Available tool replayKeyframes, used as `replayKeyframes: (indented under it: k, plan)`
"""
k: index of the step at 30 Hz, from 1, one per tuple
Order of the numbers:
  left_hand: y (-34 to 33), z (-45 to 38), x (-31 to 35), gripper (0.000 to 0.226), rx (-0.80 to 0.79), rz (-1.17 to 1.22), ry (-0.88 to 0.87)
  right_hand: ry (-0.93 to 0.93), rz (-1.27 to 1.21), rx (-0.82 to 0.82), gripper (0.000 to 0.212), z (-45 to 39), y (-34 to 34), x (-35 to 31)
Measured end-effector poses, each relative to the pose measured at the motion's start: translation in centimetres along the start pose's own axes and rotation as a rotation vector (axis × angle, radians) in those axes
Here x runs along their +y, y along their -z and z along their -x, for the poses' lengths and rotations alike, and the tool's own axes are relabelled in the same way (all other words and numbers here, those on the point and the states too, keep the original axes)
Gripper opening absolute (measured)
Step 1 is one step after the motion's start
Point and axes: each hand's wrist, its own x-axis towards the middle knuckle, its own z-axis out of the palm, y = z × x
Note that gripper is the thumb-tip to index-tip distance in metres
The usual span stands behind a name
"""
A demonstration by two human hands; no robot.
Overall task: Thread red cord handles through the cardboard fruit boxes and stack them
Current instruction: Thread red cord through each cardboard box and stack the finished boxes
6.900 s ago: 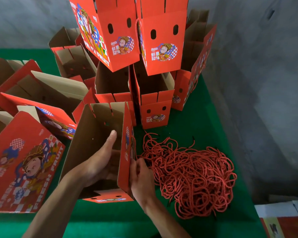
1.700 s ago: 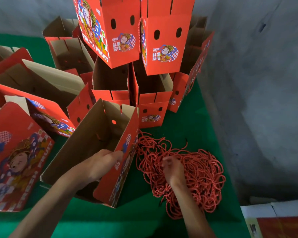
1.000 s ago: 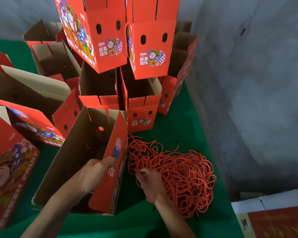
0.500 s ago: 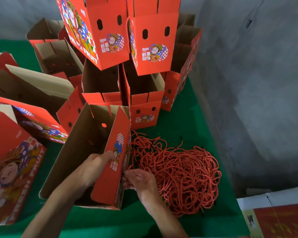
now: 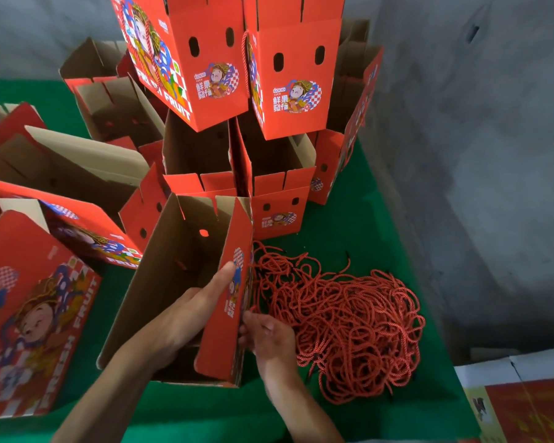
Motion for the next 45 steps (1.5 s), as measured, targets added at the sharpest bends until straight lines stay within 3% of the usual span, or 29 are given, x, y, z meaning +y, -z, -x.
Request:
replayKeyframes:
  k: [2, 4, 7, 9, 13, 17, 25, 30, 33, 35, 40, 45]
  plan:
    - [0.1, -0.1, -0.1, 0.092, -0.018, 0.018, 0.026, 0.052, 0.002, 0.039, 0.023, 0.5, -0.3, 0.2]
    - [0.1, -0.3, -0.1, 0.069, -0.016, -0.024, 0.024, 0.109, 0.02, 0.064, 0.025, 1.0, -0.4, 0.4]
    - [0.1, -0.7, -0.4, 0.032, 0.015, -0.391, -0.042, 0.098, 0.041, 0.11, 0.028, 1.6, -0.7, 0.5]
    - [-0.2, -0.8, -0.2, 0.028, 0.048, -0.538, -0.049, 0.004, -0.065, 0.159, 0.029, 2.0, -1.0, 0.5]
    - [-0.6, -0.9, 0.0, 0.027, 0.073, -0.593, -0.042, -0.121, -0.232, 0.258, 0.024, 2.5, -2.3, 1.1]
    - [-1.0, -1.0, -0.4, 0.024, 0.133, -0.706, -0.056, 0.125, -0.031, 0.269, 0.029, 2.7, -2.7, 2.7]
    - [-1.5, -1.4, -0.7, 0.006, 0.114, -0.712, -0.051, 0.5, 0.551, -0.063, 0.044, 4.0, 1.2, 3.8]
    - [-2.6, -1.1, -0.6, 0.024, 0.307, -0.84, -0.107, 0.63, 0.791, -0.228, 0.092, 5.3, 3.3, 3.9]
    - [-3.6, -0.7, -0.1, 0.027, 0.403, -0.879, -0.097, 0.639, 0.843, -0.233, 0.106, 5.2, 2.9, 3.4]
    - [-4.2, -0.2, 0.0, 0.027, 0.403, -0.889, -0.074, 0.645, 0.838, -0.214, 0.105, 5.1, 2.8, 3.5]
    - [-5.7, 1.6, 1.5, 0.034, 0.214, -0.751, -0.192, 0.593, 0.799, -0.225, 0.099, 4.2, 3.4, 3.4]
    - [-7.6, 4.5, 3.8, 0.044, 0.081, -0.713, -0.235, 0.775, 0.794, -0.174, 0.094, 3.9, 5.0, 2.5]
